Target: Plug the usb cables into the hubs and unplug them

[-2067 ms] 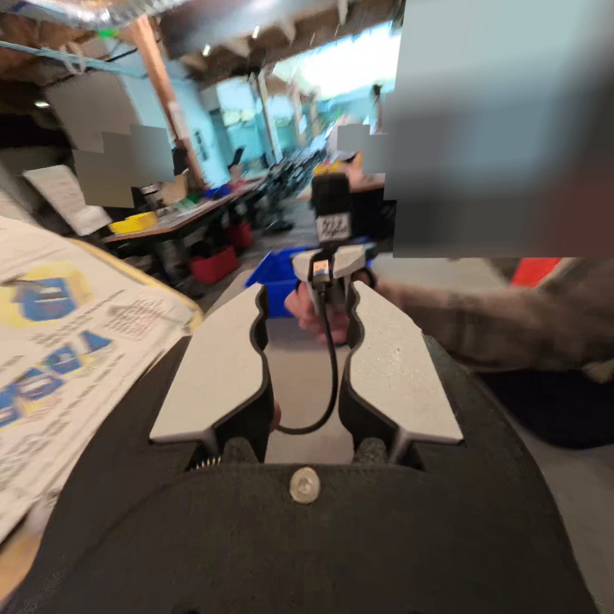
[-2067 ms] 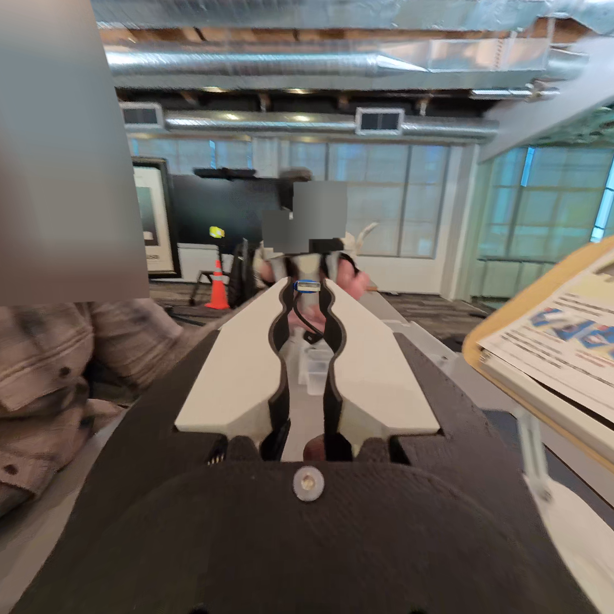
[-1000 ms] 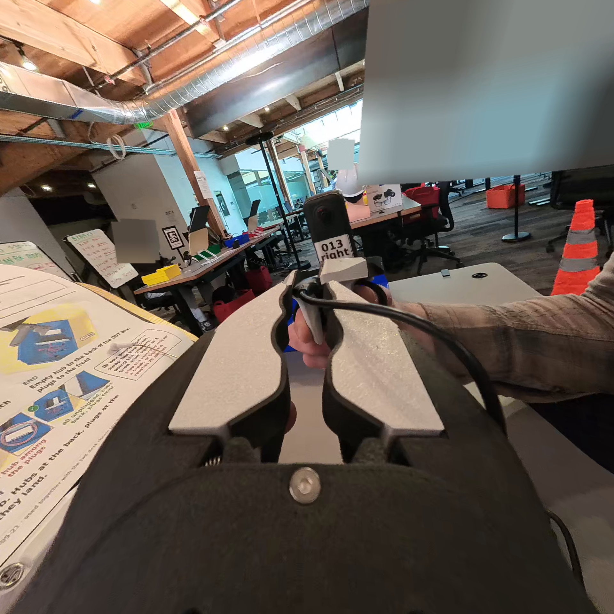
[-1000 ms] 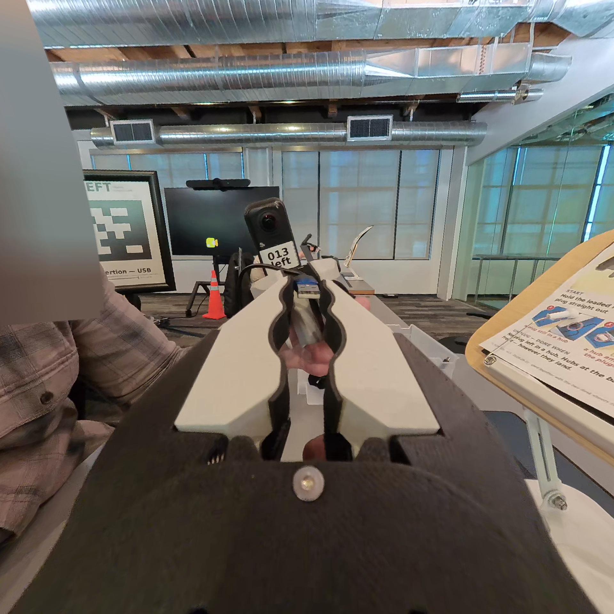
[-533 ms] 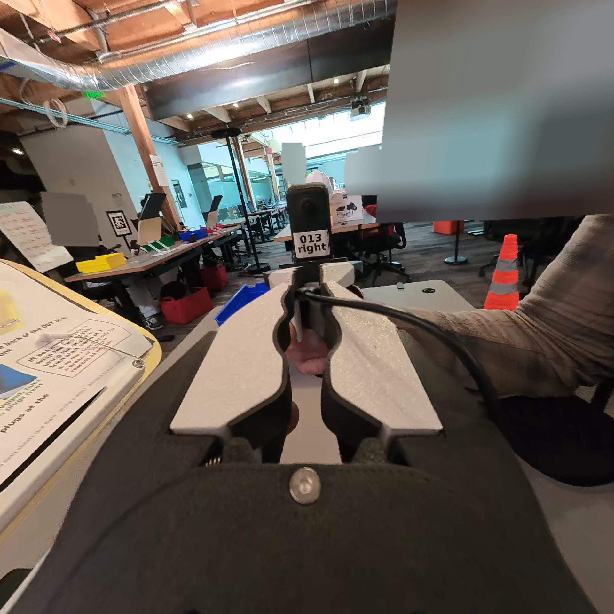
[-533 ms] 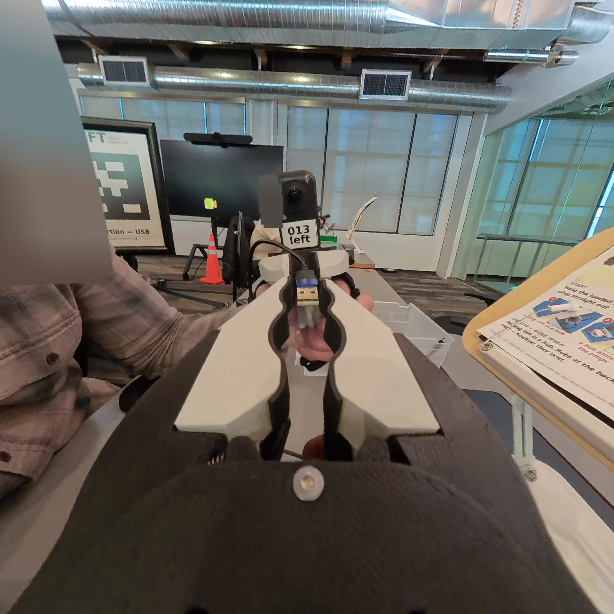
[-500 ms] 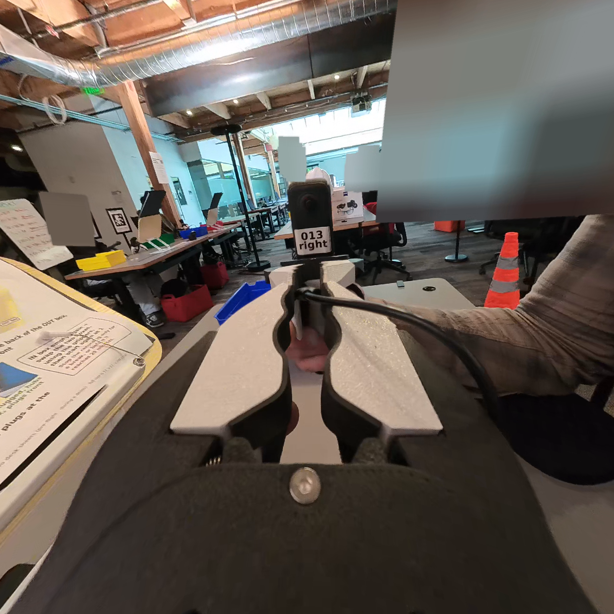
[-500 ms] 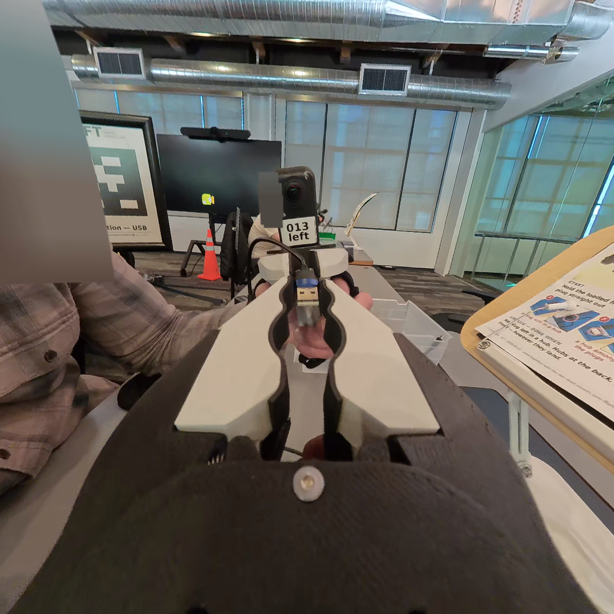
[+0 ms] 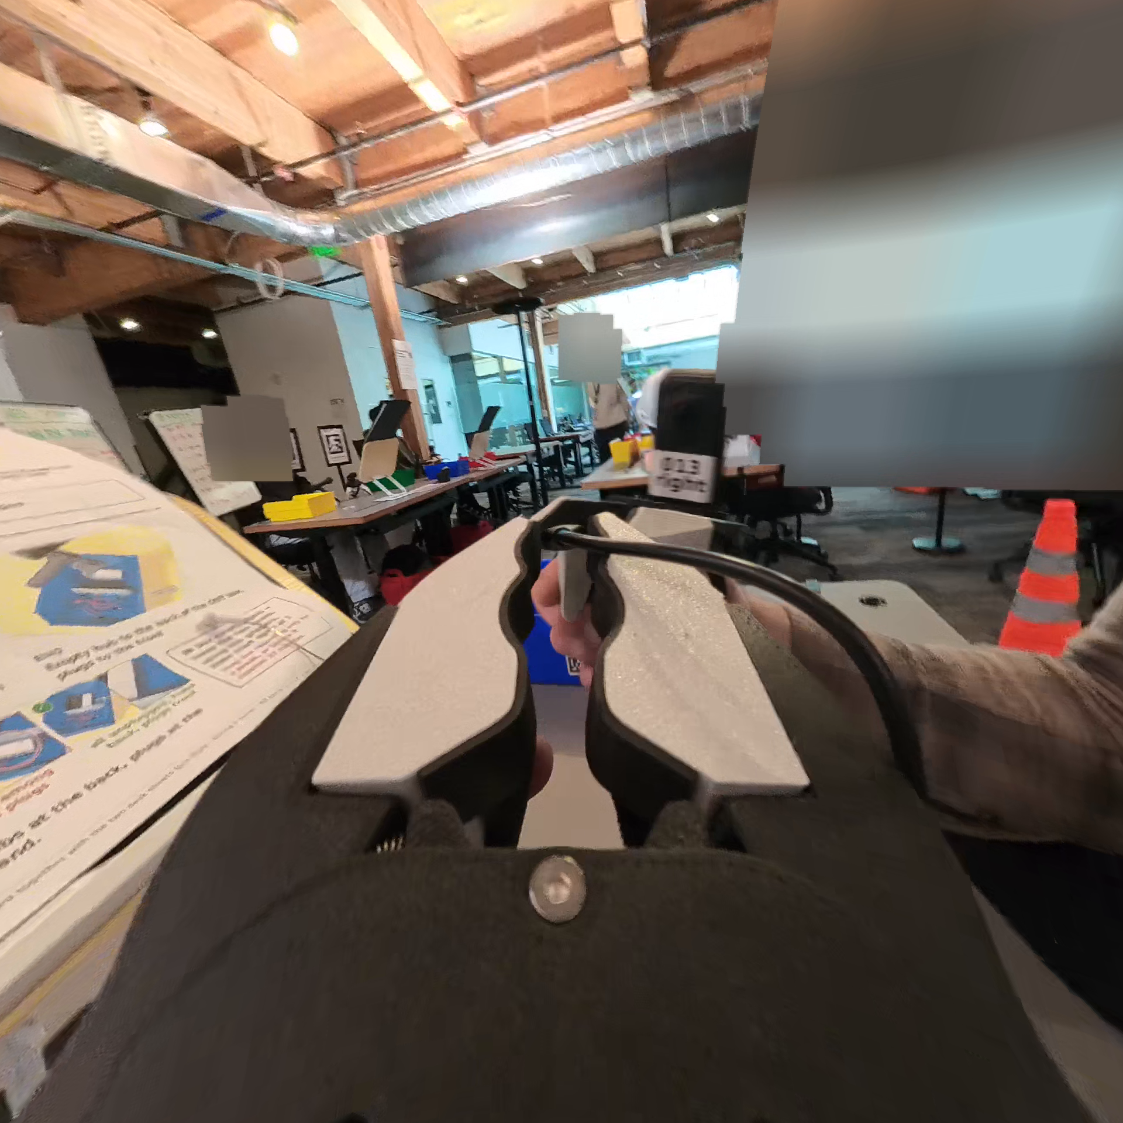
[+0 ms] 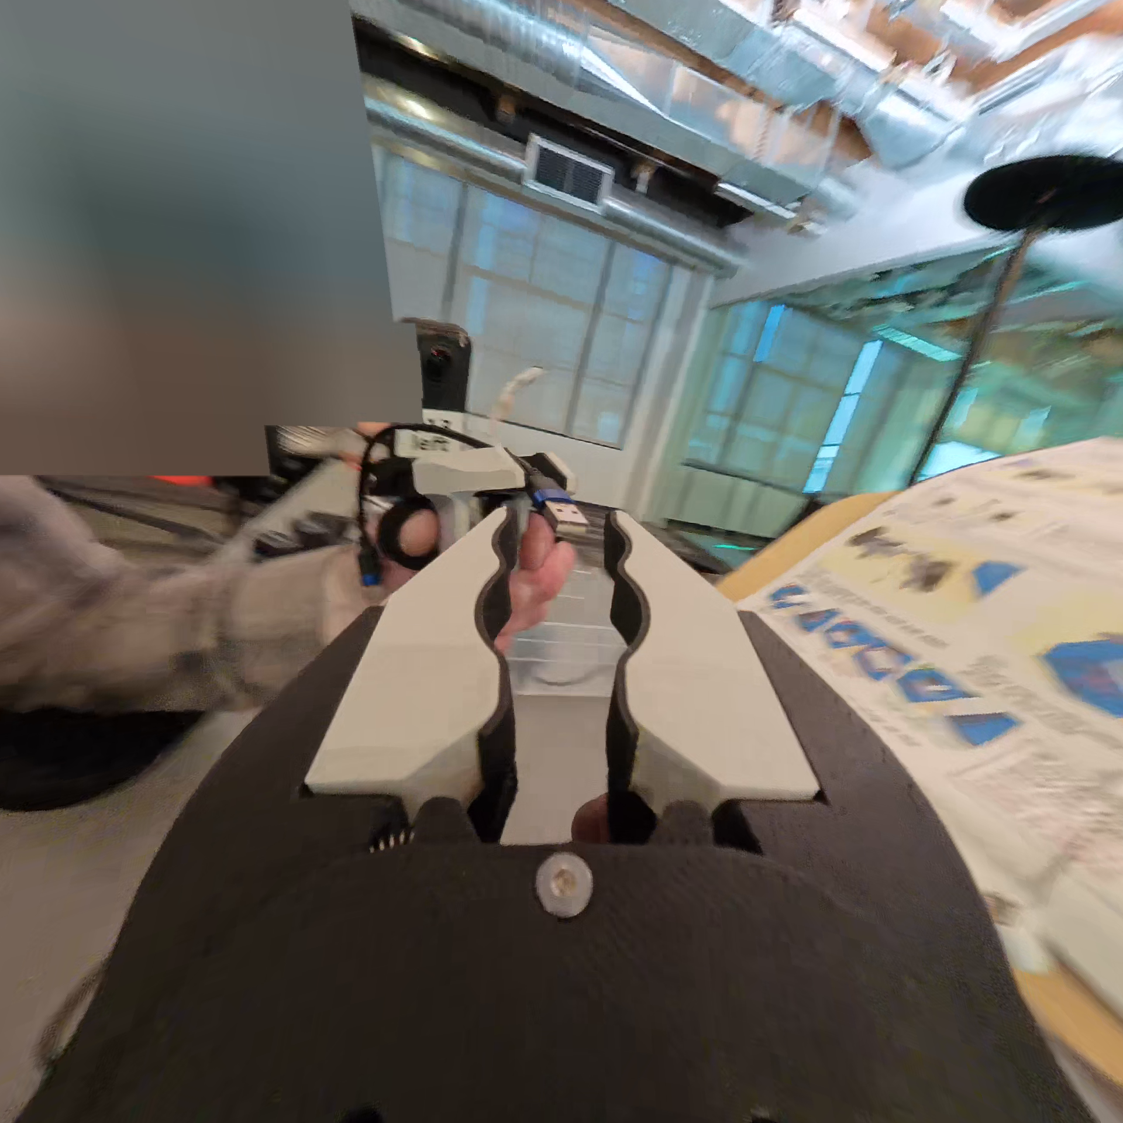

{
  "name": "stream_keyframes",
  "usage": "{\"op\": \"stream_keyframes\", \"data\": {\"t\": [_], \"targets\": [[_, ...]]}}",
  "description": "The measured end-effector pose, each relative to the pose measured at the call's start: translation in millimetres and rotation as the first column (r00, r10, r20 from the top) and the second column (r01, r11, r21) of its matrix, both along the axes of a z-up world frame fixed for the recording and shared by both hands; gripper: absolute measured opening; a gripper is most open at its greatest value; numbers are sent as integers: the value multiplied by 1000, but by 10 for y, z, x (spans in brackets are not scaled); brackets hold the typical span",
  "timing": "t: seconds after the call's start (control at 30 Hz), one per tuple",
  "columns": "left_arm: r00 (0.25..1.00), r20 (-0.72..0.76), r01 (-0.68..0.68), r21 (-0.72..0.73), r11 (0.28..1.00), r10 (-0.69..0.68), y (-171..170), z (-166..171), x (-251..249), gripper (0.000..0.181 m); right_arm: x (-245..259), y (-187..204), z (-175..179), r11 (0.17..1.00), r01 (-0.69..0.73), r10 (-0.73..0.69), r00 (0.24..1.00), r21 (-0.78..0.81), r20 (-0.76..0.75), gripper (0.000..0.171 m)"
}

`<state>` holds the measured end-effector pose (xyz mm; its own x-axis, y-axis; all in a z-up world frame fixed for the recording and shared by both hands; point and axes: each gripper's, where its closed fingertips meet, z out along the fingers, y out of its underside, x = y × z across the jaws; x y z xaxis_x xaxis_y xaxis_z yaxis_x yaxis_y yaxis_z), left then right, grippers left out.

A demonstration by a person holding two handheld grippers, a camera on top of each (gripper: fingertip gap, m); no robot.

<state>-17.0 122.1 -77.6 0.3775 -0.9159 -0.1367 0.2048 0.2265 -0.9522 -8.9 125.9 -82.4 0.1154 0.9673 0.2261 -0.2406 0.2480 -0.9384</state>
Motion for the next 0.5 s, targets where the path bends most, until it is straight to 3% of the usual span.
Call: {"op": "stream_keyframes", "data": {"t": [0.1, 0.23, 0.33, 0.4, 0.5], "targets": [[996, 58, -67, -54, 996, 70, 113, 26, -23, 14, -49, 104, -38, 946, 233, -267, 955, 225, 129, 24], [993, 47, -100, -83, 992, 104, 142, -3, 31, 14, -101, 225, -116, 727, 398, -581, 791, 560, 192, 26], [990, 38, -131, -102, 986, 135, 156, -7, 55, 14, -107, 295, -64, 558, 453, -722, 678, 695, 138, 16], [989, 27, -144, -111, 983, 148, 160, -16, 71, 14, -108, 331, -70, 495, 458, -768, 629, 738, 125, 4], [983, -1, -181, -96, 979, 181, 166, -25, 83, 14, -85, 343, -59, 434, 447, -799, 591, 782, 106, 3]]}}
